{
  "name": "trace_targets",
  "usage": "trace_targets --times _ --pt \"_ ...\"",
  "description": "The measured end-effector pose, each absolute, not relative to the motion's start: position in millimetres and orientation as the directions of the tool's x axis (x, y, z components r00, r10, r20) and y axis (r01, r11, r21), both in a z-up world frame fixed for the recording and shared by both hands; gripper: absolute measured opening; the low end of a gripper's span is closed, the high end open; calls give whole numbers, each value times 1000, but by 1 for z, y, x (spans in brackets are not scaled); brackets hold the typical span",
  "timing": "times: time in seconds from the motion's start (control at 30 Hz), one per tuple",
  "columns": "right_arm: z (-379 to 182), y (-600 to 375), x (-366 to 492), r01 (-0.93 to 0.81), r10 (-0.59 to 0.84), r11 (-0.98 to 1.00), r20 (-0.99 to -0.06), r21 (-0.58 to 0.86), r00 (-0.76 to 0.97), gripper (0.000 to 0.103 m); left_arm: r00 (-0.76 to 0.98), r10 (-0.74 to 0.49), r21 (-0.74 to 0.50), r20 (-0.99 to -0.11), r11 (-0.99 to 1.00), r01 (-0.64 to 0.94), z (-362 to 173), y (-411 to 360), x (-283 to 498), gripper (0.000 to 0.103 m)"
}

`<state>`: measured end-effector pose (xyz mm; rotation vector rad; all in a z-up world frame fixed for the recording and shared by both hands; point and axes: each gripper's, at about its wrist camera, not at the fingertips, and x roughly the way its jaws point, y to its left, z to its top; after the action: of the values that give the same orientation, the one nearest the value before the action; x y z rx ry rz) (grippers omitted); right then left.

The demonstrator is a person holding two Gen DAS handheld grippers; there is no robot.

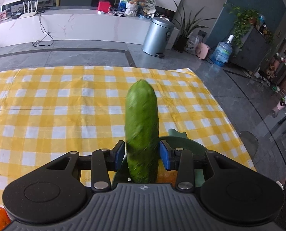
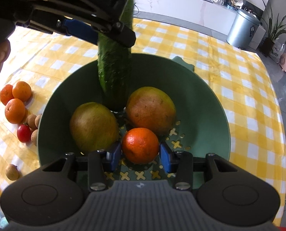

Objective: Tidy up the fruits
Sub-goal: 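Lift the cucumber with the left tool while the right tool drops the tangerine into the colander, then lower the cucumber into the colander with the left tool while the right tool withdraws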

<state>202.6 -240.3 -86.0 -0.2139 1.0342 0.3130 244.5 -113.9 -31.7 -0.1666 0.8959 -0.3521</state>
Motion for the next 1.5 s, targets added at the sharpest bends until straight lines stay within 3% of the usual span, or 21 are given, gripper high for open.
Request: trace_targets --times 0.1,0.3,0.53,0.8,0.93,1.1,1.23,1.3,1.4,1.5 --pt "-86 -241 200 -350 145 936 -869 -34 473 41 539 -408 -310 -737 913 266 -35 -117 244 31" --pt "-86 -244 197 -344 141 938 -872 -34 469 40 551 -389 -250 -738 916 312 -35 -127 237 29" --pt "-81 -244 199 -349 155 937 -865 -25 478 40 504 -367 -175 -782 905 388 -38 -130 228 18" --pt "-70 -248 198 -363 209 932 -837 13 505 41 471 -400 -238 -786 899 367 -44 -118 228 17" --pt "-69 -251 209 -360 222 933 -816 19 534 49 462 -417 -260 -782 894 366 -46 -114 230 17" --pt "-72 -255 230 -324 270 941 -802 102 533 51 451 -440 -293 -776 886 361 -48 -109 233 17" --pt "-81 -249 237 -339 272 936 -805 94 527 63 449 -430 -286 -783 891 353 -50 -107 234 17" --pt "-86 -248 241 -335 248 939 -820 74 516 62 452 -422 -278 -786 894 351 -51 -105 234 18" --pt "-83 -249 237 -328 268 939 -817 103 511 51 449 -424 -288 -786 895 340 -52 -103 234 18" --pt "-80 -247 231 -330 211 944 -816 26 538 46 448 -420 -285 -789 897 339 -54 -104 234 19"
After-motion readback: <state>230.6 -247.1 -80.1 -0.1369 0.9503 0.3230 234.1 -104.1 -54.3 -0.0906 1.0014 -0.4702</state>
